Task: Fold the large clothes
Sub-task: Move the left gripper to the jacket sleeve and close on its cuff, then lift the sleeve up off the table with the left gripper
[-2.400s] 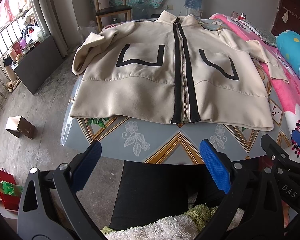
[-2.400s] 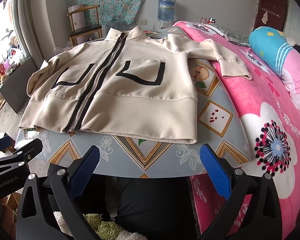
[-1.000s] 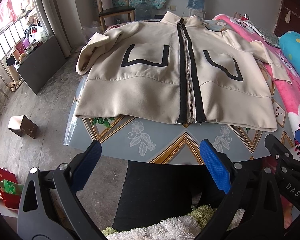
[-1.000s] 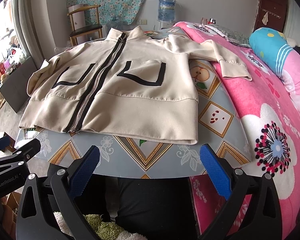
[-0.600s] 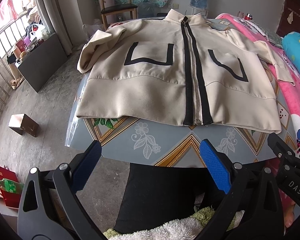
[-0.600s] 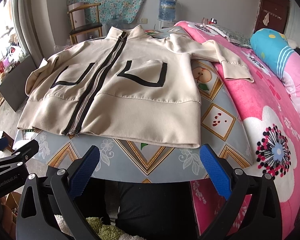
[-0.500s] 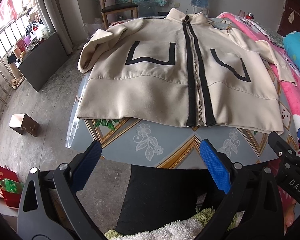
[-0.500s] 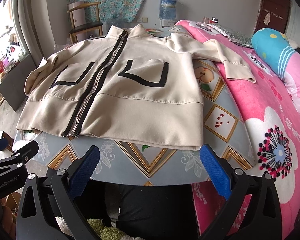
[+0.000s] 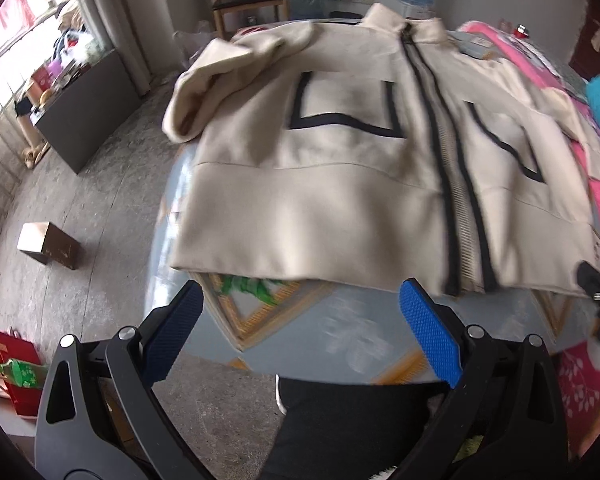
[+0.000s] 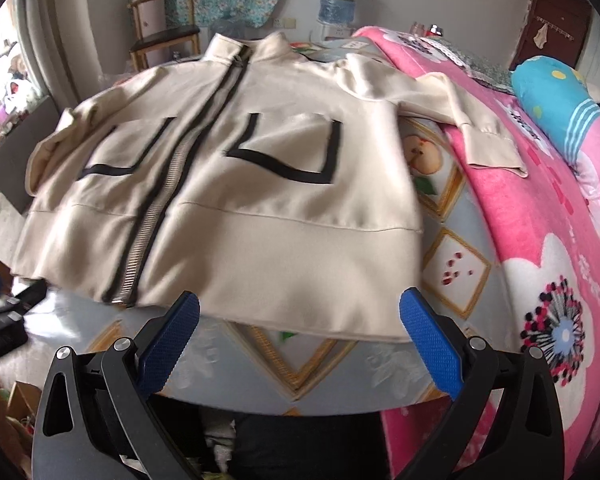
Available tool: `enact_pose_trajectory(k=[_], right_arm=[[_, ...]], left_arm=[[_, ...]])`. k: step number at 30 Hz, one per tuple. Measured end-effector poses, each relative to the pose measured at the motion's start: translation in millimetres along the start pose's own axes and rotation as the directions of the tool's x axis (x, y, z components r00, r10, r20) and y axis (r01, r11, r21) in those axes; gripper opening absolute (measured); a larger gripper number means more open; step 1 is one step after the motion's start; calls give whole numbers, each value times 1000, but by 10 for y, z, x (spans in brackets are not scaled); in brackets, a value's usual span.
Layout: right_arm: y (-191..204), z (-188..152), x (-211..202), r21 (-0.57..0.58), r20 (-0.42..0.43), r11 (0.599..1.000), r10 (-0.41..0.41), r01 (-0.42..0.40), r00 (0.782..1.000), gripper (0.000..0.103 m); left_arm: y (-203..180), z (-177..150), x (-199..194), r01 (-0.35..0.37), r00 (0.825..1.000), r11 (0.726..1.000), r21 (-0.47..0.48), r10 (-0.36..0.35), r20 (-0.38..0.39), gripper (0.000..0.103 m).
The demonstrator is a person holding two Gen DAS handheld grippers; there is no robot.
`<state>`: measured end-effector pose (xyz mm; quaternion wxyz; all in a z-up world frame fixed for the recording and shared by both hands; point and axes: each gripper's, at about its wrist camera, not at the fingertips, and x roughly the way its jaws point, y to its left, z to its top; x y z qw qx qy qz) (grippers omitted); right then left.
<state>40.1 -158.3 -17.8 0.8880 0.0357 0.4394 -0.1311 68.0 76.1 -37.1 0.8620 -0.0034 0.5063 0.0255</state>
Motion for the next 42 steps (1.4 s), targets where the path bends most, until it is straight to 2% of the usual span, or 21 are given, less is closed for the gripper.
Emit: enact_pose_trajectory(k=[3, 5, 8, 9, 10, 12, 14, 17, 20, 24, 26, 28, 32, 34, 35, 37, 38, 39, 42], right_arm=[[-188, 32, 97, 18, -23, 1000, -1, 2, 1000, 98], [-352, 44, 170, 51, -48, 999, 1, 2, 999, 98], [-578, 53, 265, 117, -75, 992, 46, -37, 996, 98], [-648, 47, 281, 140, -76, 989, 56, -45, 996, 98], [-686, 52, 300, 153, -76, 987, 61, -48, 995, 98], [-801, 72, 354, 189, -79, 980, 81, -64, 994, 98], [-862, 95, 393, 208, -79, 975, 92, -74, 993, 98], [-948, 127, 500, 251, -90, 961, 142, -115, 986, 95], [-1002, 142, 624, 276, -107, 952, 167, -132, 980, 88], [-1039, 134, 755, 289, -119, 947, 184, -144, 976, 79], [-996, 139, 776, 261, -111, 955, 175, -141, 978, 73], [-953, 130, 770, 227, -114, 964, 169, -140, 979, 61], [-840, 36, 697, 162, -126, 973, 185, -164, 975, 44], [-786, -17, 657, 128, -129, 978, 181, -164, 975, 31], [-772, -28, 647, 121, -126, 978, 185, -170, 975, 30], [-759, -26, 650, 109, -111, 977, 195, -183, 974, 16], [-745, -7, 652, 101, -101, 977, 197, -187, 975, 13], [-744, 1, 651, 94, -98, 978, 194, -185, 976, 10], [-773, 76, 559, 62, -84, 978, 202, -197, 976, 9]], left_arm=[[230, 53, 107, 18, 1000, 1000, -18, -17, 15, 95], [364, 81, 148, 61, 998, 998, -22, -60, 34, 95], [602, 139, 192, 204, 977, 976, -71, -199, 76, 95], [684, 163, 205, 253, 965, 963, -91, -244, 99, 95], [744, 184, 223, 274, 958, 956, -105, -262, 117, 95], [804, 252, 270, 276, 956, 956, -104, -261, 136, 95], [820, 333, 330, 256, 961, 963, -90, -243, 132, 95], [868, 417, 462, 269, 960, 957, -111, -257, 113, 95], [893, 467, 646, 228, 973, 965, -132, -223, 54, 95], [889, 448, 737, 186, 982, 974, -127, -183, 36, 95], [888, 425, 732, 178, 984, 976, -125, -175, 34, 81], [892, 405, 715, 144, 990, 982, -119, -141, 29, 69], [899, 418, 676, 120, 993, 985, -121, -117, 26, 54], [888, 411, 656, 108, 994, 987, -117, -105, 25, 47], [881, 417, 651, 101, 995, 988, -116, -99, 24, 42], [829, 438, 632, 92, 996, 991, -99, -90, 24, 21], [794, 451, 625, 80, 997, 993, -88, -79, 21, 18], [739, 465, 599, 52, 998, 997, -65, -51, 21, 7], [608, 478, 376, 33, 998, 999, -7, -32, 59, 4]])
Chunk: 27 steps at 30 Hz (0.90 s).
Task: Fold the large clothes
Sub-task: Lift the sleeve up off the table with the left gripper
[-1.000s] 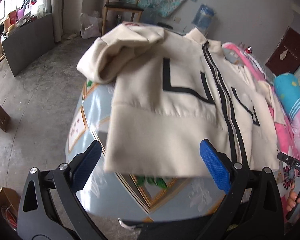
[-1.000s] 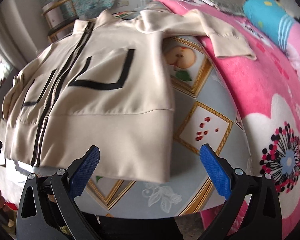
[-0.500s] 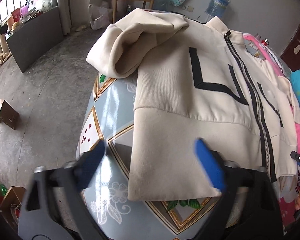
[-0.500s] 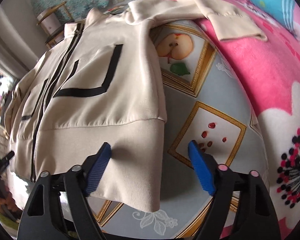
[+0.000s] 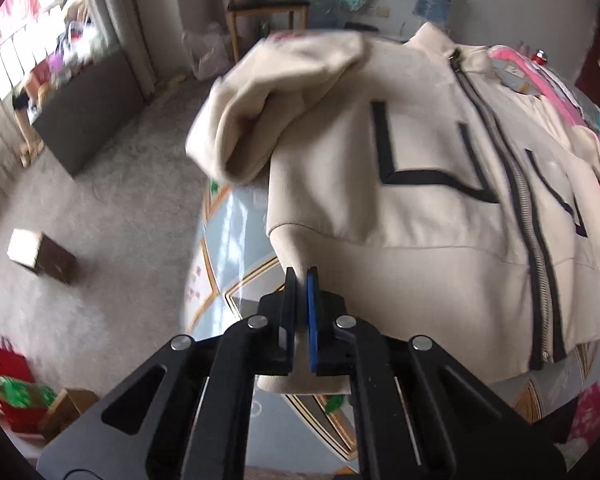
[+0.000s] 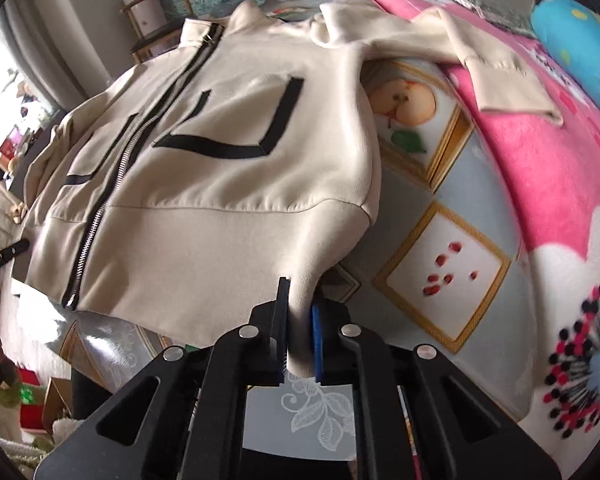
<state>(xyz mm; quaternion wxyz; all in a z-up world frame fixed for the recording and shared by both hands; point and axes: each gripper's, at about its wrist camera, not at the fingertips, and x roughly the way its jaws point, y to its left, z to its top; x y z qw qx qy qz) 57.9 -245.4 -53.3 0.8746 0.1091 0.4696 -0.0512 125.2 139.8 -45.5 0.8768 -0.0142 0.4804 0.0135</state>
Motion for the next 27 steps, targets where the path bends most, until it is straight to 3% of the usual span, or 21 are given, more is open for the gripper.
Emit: enact_pose_trajectory(k=[5, 9, 12, 16, 17, 20, 21, 22, 24, 27], right_arm=[[-241, 116, -334, -30, 45, 1000, 0, 1, 999, 8], [-486, 145, -593, -57, 74, 996, -64, 68, 995, 5], [-715, 86, -655, -49, 48, 996, -69, 71, 996, 5], [-914, -79, -383, 3, -42, 998, -61, 61, 997, 7], [-936, -104, -333, 15, -54, 998, -65, 66, 996, 11], [-971, -82, -411, 52, -31, 997, -64, 65, 998, 44], [-959, -81, -461, 59, -13, 996, -65, 66, 998, 56], [-930, -53, -541, 66, 16, 996, -69, 68, 998, 59], [-862, 22, -631, 70, 48, 996, -53, 49, 997, 59], [-619, 190, -660, 59, 84, 997, 43, -48, 996, 64]], left_arm=[[-254, 20, -535, 73, 997, 995, 62, -74, 16, 4], [-594, -152, -898, 123, 992, 984, 131, -122, -16, 4], [-699, -374, -896, 101, 993, 984, 146, -91, -71, 4], [-581, -590, -550, 84, 982, 993, 80, -69, -174, 6], [-539, -602, -505, 81, 980, 995, 63, -68, -186, 13], [-360, -608, -496, 89, 975, 996, 10, -85, -207, 23], [-308, -582, -551, 84, 979, 996, 5, -82, -187, 35], [-256, -548, -616, 73, 985, 997, 3, -72, -155, 46], [-154, -475, -696, 49, 994, 999, -4, -49, -98, 51], [45, -350, -691, 7, 999, 999, -40, -9, -50, 57]])
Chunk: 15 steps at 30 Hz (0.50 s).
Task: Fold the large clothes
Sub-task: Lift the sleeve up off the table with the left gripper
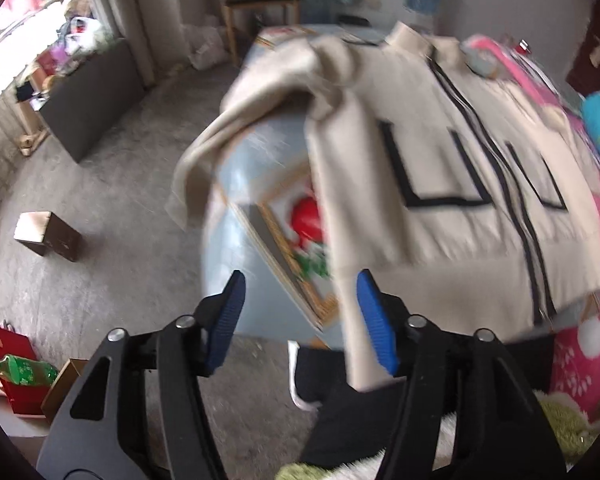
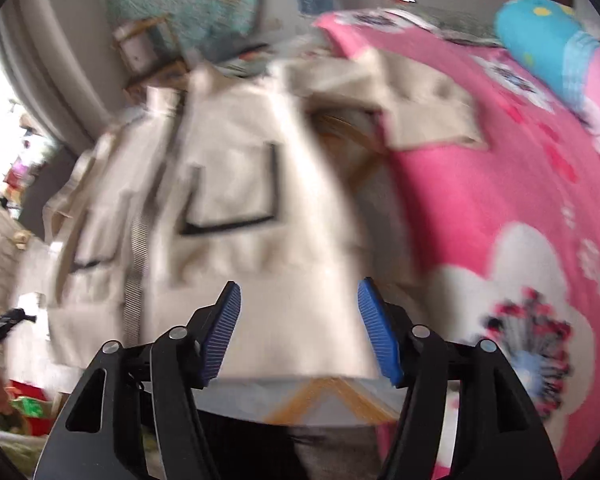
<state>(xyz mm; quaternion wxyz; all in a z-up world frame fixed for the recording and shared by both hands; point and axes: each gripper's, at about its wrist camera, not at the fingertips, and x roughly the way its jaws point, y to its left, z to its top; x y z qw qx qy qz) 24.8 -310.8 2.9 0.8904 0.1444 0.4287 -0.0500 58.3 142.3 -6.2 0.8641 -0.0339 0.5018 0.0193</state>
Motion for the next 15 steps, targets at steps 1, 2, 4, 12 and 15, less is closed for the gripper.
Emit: enact_pose_trajectory(k=[1, 2, 4, 12, 15], right_arm=[[185, 69, 59, -15, 2, 999, 52, -52, 999, 64], [323, 111, 117, -27, -3, 997, 78, -78, 997, 64], [672, 178, 257, -59, -13, 988, 143, -144, 990, 65], [2042, 375, 1108, -208, -131, 939, 251, -274, 959, 66], [2356, 371, 1318, -266, -168, 931, 212, -251, 963, 66]], left_arm=[[66, 39, 24, -6, 1000, 1000, -21, 6, 8, 57], [168, 94, 68, -8, 1000, 999, -47, 8, 14, 57], [432, 216, 197, 7, 999, 993, -121, -3, 34, 60], [1786, 509, 1266, 246, 956, 752, -611, -291, 27, 73], [2063, 467, 1792, 340, 882, 538, -771, -468, 61, 79]])
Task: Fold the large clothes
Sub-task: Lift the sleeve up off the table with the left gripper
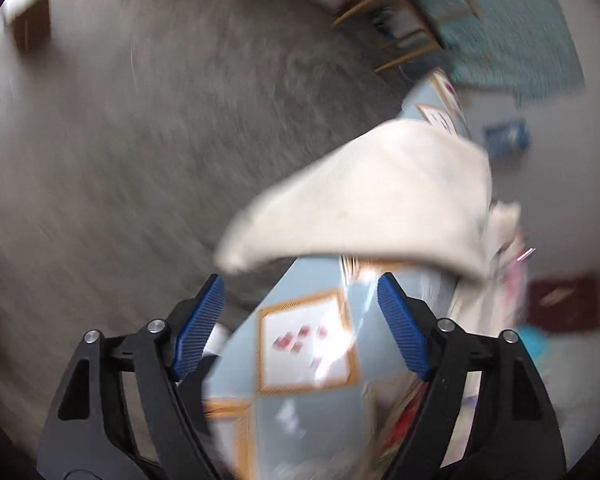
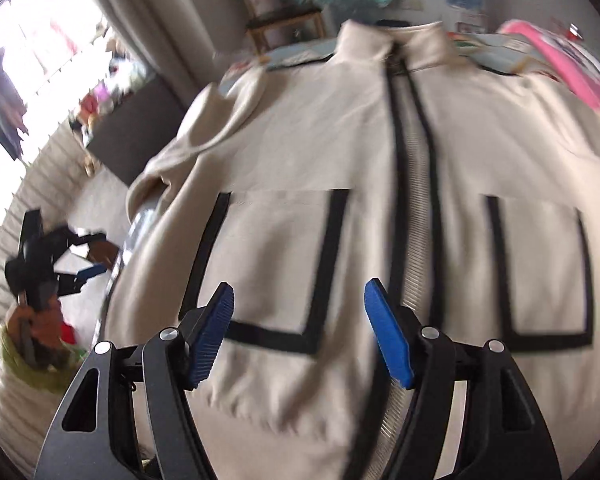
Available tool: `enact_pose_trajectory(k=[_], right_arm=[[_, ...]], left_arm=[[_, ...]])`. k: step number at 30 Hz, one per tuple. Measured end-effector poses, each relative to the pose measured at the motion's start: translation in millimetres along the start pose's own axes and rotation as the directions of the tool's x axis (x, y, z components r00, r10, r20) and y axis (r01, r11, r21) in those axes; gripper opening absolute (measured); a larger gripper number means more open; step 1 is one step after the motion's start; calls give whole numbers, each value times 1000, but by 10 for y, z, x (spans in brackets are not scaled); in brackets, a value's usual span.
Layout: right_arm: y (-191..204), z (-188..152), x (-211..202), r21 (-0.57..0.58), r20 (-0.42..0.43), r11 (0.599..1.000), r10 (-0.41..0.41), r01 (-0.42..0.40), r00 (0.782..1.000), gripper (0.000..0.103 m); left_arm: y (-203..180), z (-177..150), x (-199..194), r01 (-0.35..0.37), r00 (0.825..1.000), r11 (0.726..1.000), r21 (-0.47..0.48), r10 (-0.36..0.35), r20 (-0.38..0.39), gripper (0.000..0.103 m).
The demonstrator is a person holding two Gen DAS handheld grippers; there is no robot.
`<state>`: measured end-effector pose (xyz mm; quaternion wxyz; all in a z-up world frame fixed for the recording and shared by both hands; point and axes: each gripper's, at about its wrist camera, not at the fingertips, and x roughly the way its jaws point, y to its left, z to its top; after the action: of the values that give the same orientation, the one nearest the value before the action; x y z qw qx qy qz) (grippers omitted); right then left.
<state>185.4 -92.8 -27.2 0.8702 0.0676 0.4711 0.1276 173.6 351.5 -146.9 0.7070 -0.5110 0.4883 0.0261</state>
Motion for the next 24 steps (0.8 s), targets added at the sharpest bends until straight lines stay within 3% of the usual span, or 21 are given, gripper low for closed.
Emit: enact_pose_trajectory(k=[2, 3, 5, 8, 10, 12, 13, 18, 22, 24], right_arm=[[95, 57, 150, -18, -27, 1000, 8, -9, 1000, 66], [158, 74, 201, -29, -35, 1000, 10, -11, 999, 66], [224, 64, 276, -52, -44, 999, -9, 6, 999, 66], [246, 56, 368, -66, -67, 997, -32, 28, 997, 66], [232, 88, 410, -62, -80, 997, -41, 36, 996, 66], [220, 99, 402, -58, -82, 997, -52, 47, 995, 66], [209, 117, 407, -56, -84, 997, -58, 54, 995, 66], [192, 168, 395, -47, -85, 996, -75, 71, 994, 66], [188, 172, 373, -51, -91, 996, -84, 79, 992, 66], [180, 168, 371, -53, -92, 995, -90, 86, 992, 66]], left_arm=[[252, 137, 248, 93, 993, 981, -169, -104, -61, 81], [430, 212, 434, 141, 981, 950, -278, -172, -89, 81], [642, 249, 721, 187, 960, 895, -404, -254, -116, 83], [1017, 261, 1259, 247, 909, 735, -631, -402, -112, 83], [1129, 222, 1487, 249, 900, 667, -702, -426, -86, 83], [1236, 207, 1712, 282, 880, 593, -754, -473, -43, 83], [1287, 212, 1836, 294, 869, 569, -768, -494, -34, 83], [1532, 290, 2223, 284, 849, 481, -829, -528, -15, 83], [1682, 198, 2321, 281, 843, 433, -857, -538, 5, 83], [1753, 128, 2308, 287, 836, 426, -858, -549, 6, 83]])
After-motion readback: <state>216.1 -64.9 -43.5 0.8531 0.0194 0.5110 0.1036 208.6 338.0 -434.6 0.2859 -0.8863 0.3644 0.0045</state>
